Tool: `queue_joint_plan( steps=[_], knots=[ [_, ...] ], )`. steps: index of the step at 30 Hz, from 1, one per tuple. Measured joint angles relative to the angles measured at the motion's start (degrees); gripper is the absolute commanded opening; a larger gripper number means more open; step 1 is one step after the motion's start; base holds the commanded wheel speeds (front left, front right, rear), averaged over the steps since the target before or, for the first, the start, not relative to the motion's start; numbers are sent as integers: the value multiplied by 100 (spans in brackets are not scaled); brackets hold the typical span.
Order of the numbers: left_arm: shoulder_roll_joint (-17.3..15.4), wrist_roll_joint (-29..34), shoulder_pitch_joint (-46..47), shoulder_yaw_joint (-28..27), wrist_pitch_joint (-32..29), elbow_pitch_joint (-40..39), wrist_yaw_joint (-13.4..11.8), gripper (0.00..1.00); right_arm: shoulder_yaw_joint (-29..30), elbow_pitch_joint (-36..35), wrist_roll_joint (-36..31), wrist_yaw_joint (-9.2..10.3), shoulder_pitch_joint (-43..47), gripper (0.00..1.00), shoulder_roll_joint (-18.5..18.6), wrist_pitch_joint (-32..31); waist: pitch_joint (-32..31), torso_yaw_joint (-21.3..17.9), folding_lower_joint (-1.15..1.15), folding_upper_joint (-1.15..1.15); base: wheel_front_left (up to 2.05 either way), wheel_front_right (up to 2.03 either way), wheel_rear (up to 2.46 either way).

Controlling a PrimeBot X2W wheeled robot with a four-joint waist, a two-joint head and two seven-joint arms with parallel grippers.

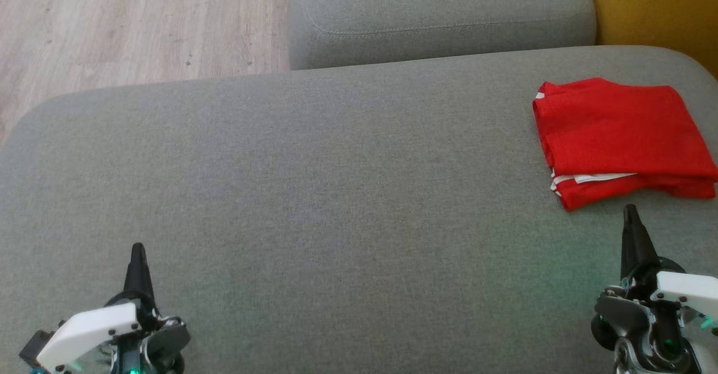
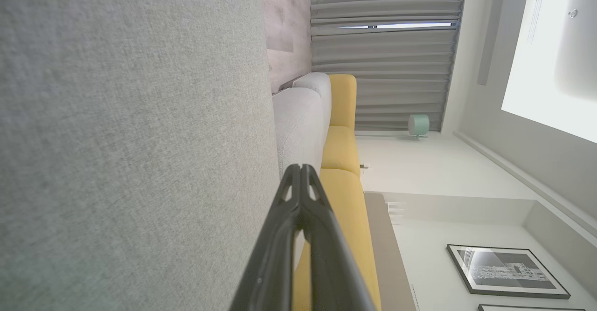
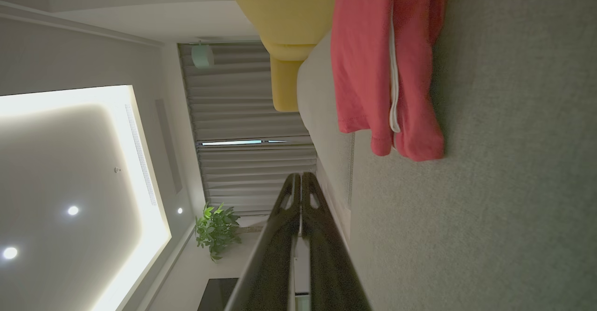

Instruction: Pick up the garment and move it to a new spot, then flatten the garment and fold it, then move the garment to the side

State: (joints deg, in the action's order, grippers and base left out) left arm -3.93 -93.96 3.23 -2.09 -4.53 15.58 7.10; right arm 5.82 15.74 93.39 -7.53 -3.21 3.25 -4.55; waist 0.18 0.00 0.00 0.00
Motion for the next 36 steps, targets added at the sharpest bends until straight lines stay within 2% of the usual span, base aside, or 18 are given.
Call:
queue_joint_plan(
  steps=[36],
  knots=[
    [56, 16, 0, -115, -53, 1, 0, 0, 53, 1, -8, 0, 0, 0, -7, -58, 0, 0, 0, 0, 0, 0, 0]
  ],
)
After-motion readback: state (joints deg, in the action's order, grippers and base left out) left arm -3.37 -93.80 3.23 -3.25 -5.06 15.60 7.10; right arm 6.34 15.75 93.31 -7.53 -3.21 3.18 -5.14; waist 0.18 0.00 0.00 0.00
